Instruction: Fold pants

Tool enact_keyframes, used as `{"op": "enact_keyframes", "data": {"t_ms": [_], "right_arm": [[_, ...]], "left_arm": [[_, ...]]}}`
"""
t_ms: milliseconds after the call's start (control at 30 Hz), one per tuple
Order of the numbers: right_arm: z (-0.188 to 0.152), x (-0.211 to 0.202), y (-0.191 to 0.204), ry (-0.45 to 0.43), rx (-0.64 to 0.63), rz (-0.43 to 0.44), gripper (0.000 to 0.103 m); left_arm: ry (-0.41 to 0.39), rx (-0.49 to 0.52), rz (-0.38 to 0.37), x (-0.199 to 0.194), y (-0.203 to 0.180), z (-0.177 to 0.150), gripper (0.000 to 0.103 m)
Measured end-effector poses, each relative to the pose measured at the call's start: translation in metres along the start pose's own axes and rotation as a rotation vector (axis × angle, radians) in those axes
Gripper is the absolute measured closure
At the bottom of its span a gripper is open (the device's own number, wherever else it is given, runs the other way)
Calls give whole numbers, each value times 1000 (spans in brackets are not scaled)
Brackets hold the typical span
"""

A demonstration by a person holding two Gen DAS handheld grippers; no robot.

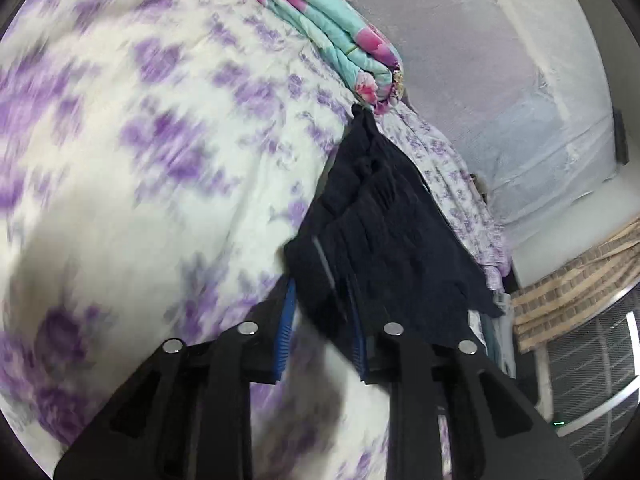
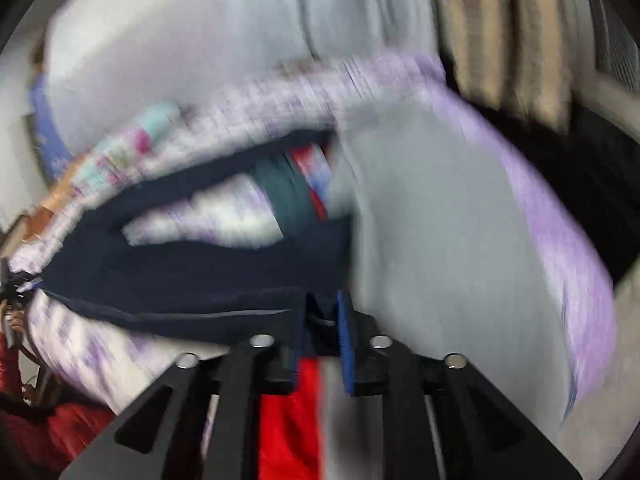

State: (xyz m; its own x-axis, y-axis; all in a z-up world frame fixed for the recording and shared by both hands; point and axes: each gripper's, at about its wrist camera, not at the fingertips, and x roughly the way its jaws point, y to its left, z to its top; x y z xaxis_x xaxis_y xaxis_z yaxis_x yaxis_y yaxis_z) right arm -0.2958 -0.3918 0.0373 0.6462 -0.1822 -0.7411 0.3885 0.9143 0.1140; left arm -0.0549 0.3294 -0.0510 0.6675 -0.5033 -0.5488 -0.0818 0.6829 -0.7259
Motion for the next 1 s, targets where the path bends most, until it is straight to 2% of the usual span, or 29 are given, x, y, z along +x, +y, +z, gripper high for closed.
{"op": "enact_keyframes", "data": {"t_ms": [33, 67, 133, 200, 267, 333, 400, 467, 533, 633, 667, 733, 767, 800, 833, 867, 933, 1000], "right_arm": [[-6, -5, -11, -29, 58, 0, 55], [-5, -15, -19, -66, 107, -27, 55], [7, -31, -20, -149, 137, -48, 53], [24, -44, -3, -233, 113, 11, 53], [40, -39, 25, -261, 53, 80, 52], [50, -19, 69, -239, -51, 156, 40], [56, 15, 115, -173, -149, 226, 37], [52, 54, 151, -81, -204, 296, 37], [45, 84, 176, 2, -237, 329, 37], [20, 133, 196, 188, -288, 301, 36], [15, 132, 196, 155, -316, 299, 36], [19, 125, 204, 176, -350, 256, 33], [28, 117, 213, 146, -360, 238, 33], [37, 111, 222, 105, -376, 256, 32], [47, 105, 229, 68, -396, 283, 27], [58, 102, 248, 35, -424, 313, 24], [67, 111, 274, 25, -455, 344, 20], [68, 131, 305, 76, -502, 366, 17]], "left_arm": [[-7, 5, 2, -5, -1, -2, 81], [-14, 19, 21, -11, -5, -4, 83], [-20, 71, 42, -20, -21, -5, 78], [-24, 119, 56, -21, -39, -5, 57], [-51, 170, 74, -20, -59, -6, 55], [-68, 219, 62, -16, -76, -5, 54], [-63, 268, 69, -3, -92, -3, 41], [-26, 285, 100, 18, -96, -2, 35], [34, 311, 188, 47, -85, -4, 35], [16, 372, 197, 46, -83, -8, 35], [16, 362, 204, 42, -85, -7, 35], [2, 319, 206, 31, -92, -2, 35], [-24, 315, 198, 26, -101, 2, 35], [-62, 339, 180, 21, -115, 7, 32], [-87, 372, 162, 21, -130, 11, 29], [-94, 403, 147, 25, -144, 14, 22], [-69, 478, 130, 51, -173, 16, 17], [-9, 536, 174, 88, -188, 16, 14]]}}
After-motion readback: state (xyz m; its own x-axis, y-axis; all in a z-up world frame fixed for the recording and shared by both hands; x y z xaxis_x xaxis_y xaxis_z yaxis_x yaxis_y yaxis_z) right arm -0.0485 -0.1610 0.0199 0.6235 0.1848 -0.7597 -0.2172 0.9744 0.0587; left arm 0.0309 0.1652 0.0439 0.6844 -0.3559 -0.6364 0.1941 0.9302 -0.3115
